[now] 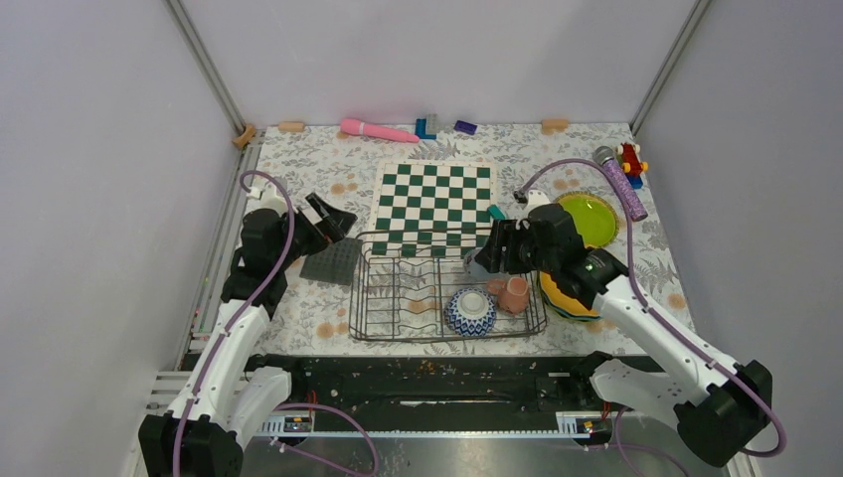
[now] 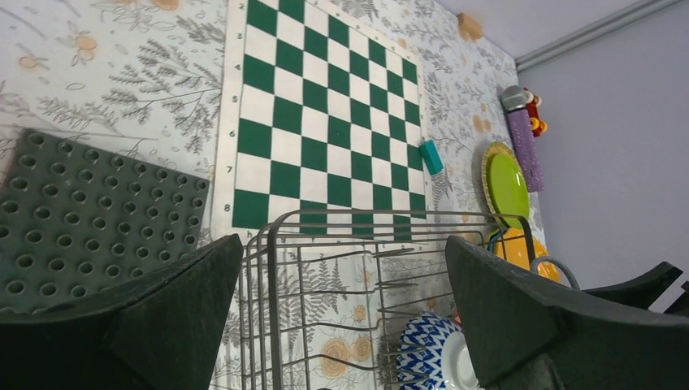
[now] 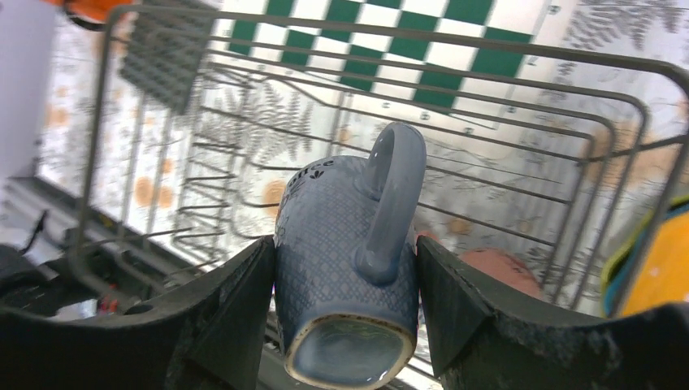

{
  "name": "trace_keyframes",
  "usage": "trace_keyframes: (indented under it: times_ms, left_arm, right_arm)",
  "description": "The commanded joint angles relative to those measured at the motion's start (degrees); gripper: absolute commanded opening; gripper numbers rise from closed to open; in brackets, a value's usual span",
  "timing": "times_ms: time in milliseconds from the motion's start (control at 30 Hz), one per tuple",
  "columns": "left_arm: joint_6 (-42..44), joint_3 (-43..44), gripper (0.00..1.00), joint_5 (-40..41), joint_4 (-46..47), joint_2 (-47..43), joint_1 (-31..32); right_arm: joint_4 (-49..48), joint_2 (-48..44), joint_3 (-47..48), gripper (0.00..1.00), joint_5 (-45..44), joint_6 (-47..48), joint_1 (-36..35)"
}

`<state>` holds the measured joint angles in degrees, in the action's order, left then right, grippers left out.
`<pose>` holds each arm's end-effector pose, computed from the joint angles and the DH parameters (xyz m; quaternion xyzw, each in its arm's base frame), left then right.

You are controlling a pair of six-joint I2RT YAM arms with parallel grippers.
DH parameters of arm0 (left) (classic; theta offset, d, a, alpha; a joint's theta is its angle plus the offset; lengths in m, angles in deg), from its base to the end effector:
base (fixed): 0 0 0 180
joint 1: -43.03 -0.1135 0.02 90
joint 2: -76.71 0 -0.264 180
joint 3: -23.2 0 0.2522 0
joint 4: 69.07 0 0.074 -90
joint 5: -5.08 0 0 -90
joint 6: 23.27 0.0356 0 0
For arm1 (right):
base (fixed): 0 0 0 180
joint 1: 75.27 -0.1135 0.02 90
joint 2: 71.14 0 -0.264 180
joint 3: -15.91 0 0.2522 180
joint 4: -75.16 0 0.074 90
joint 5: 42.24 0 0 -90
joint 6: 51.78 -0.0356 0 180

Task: Unload the mixed dishes from the dish rack
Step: Pick up the cup from the dish rack.

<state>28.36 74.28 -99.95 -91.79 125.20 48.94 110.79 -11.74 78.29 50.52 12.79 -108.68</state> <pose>0.1967 -0.0296 0.2853 -0.1553 0.8013 -0.3133 0.4855 0.1908 0.1279 0.2947 -0.0726 0.8742 0.2540 0.4075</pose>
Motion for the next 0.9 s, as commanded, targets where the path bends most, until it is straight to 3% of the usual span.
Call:
trace_keyframes:
  times_ms: [0, 167, 300, 400, 667, 867]
  left_arm:
    - [1.4, -0.6, 0.99, -5.9, 6.5, -1.4, 0.1]
    - [2.3, -2.6, 0.99, -16.3, 15.4, -1.7, 0.3]
    - [2.2, -5.0, 0.99, -24.9, 28.5, -0.5, 3.2]
    - [4.8, -4.4, 0.99, -29.8, 33.1, 1.2, 7.0]
    - [19.6, -3.8, 0.99, -31.9, 33.8, 1.0, 19.1]
    - [25.7, -4.6, 0.96, -29.0, 34.9, 0.1, 21.2]
  right_arm:
    - [-8.9, -4.7, -0.6, 0.00, 13.9, -2.7, 1.1]
    - [-16.4, -5.4, -1.4, 0.00, 27.5, -13.0, 4.6]
    - [-33.9, -3.5, -5.3, 0.00, 42.8, -32.9, 10.7]
    - [-46.8, -1.2, -6.9, 0.00, 49.2, -45.9, 11.6]
    - [-83.6, 7.0, -10.4, 0.00, 53.0, -79.6, 11.6]
    - [-94.4, 9.9, -11.0, 0.00, 53.0, -89.6, 11.6]
